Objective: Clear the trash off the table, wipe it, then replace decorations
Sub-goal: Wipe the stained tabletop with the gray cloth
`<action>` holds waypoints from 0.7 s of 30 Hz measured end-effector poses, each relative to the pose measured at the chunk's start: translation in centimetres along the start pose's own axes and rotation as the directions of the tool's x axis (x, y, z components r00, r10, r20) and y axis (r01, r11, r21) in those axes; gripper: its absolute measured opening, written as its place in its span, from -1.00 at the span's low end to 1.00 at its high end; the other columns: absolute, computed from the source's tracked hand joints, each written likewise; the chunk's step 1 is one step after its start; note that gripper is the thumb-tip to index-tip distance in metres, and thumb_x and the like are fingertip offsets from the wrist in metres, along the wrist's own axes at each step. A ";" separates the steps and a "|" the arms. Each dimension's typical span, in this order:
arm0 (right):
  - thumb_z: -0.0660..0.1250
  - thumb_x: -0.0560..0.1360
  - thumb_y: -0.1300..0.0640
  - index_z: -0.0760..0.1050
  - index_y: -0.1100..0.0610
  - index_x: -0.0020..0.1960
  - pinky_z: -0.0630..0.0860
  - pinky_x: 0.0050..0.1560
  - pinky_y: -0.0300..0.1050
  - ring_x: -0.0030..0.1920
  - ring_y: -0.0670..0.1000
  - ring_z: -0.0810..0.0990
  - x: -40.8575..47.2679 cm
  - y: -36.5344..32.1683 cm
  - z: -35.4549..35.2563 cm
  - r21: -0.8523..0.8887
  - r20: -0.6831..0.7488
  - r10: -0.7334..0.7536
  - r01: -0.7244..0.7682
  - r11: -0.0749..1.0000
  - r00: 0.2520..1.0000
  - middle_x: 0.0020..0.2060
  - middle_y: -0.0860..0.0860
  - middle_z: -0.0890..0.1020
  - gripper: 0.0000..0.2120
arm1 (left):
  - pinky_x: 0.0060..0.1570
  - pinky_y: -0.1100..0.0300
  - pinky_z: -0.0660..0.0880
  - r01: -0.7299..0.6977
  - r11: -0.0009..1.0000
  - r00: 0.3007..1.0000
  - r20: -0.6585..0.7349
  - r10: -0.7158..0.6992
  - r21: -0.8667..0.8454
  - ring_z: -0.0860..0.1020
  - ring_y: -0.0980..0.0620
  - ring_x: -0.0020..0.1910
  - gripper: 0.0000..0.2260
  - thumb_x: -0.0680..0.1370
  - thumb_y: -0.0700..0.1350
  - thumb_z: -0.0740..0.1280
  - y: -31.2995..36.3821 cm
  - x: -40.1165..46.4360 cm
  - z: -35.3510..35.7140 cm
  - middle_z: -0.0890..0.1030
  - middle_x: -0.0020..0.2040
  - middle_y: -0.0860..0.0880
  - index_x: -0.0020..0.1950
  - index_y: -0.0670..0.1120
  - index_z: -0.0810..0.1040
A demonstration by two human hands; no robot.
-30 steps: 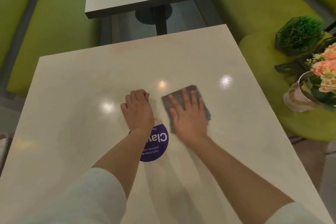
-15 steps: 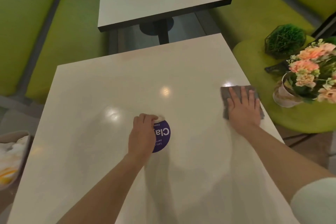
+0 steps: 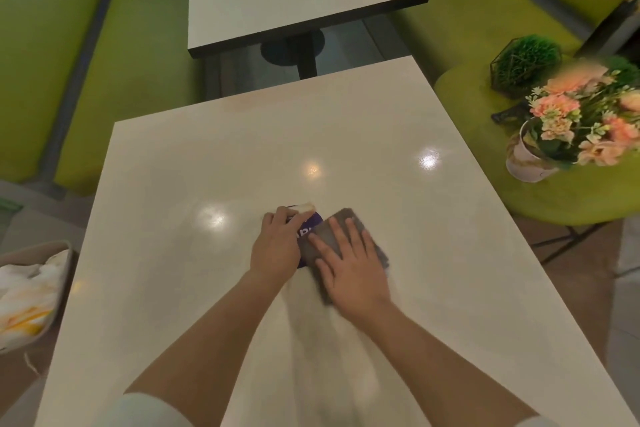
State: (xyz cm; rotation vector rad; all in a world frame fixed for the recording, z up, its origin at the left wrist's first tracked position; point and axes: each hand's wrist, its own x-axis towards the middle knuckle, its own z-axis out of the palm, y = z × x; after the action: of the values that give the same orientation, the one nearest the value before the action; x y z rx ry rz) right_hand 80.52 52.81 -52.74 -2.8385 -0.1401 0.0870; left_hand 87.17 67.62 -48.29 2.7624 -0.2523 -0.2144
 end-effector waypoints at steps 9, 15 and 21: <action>-0.31 0.62 -0.16 -0.14 -0.11 0.60 -0.26 0.53 0.13 0.58 0.17 -0.19 2.9 6.4 -2.9 -0.095 -0.019 0.435 -0.434 0.896 0.900 0.60 0.07 -0.11 -0.44 | 0.08 0.12 0.51 0.178 0.906 0.959 -0.137 -0.247 -0.384 0.46 0.03 0.17 -0.60 0.55 -0.37 0.18 -1.9 -2.2 -1.0 0.47 0.09 0.09 0.25 0.02 0.54; -0.37 0.53 -0.21 -0.04 -0.11 0.59 -0.33 0.49 0.18 0.56 0.25 -0.19 3.2 -2.9 -0.5 -0.011 0.049 0.264 -0.264 0.964 0.963 0.58 0.14 -0.08 -0.34 | -0.06 0.35 0.43 0.247 0.826 0.904 -0.187 -0.384 -0.506 0.50 0.17 -0.08 -0.66 0.53 -0.36 0.32 -3.1 -6.9 -0.5 0.46 0.04 0.08 0.11 0.07 0.56; -0.25 0.57 -0.23 0.05 -0.21 0.57 -0.27 0.52 0.10 0.58 0.14 -0.16 1.7 -4.9 0.5 -0.015 0.130 -0.024 0.026 1.000 0.991 0.60 0.04 -0.04 -0.42 | -0.27 0.32 0.36 0.331 0.780 0.873 -0.142 -0.467 -0.531 0.50 0.21 -0.21 -0.92 0.59 0.03 0.33 -2.3 -8.2 -0.6 0.53 -0.11 0.07 0.01 0.07 0.57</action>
State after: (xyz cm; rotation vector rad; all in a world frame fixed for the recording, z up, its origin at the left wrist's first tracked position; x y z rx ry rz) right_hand 81.75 57.77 -51.84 -2.8464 -0.2047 0.2667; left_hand 79.66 71.57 -47.64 2.2555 0.4242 -0.0018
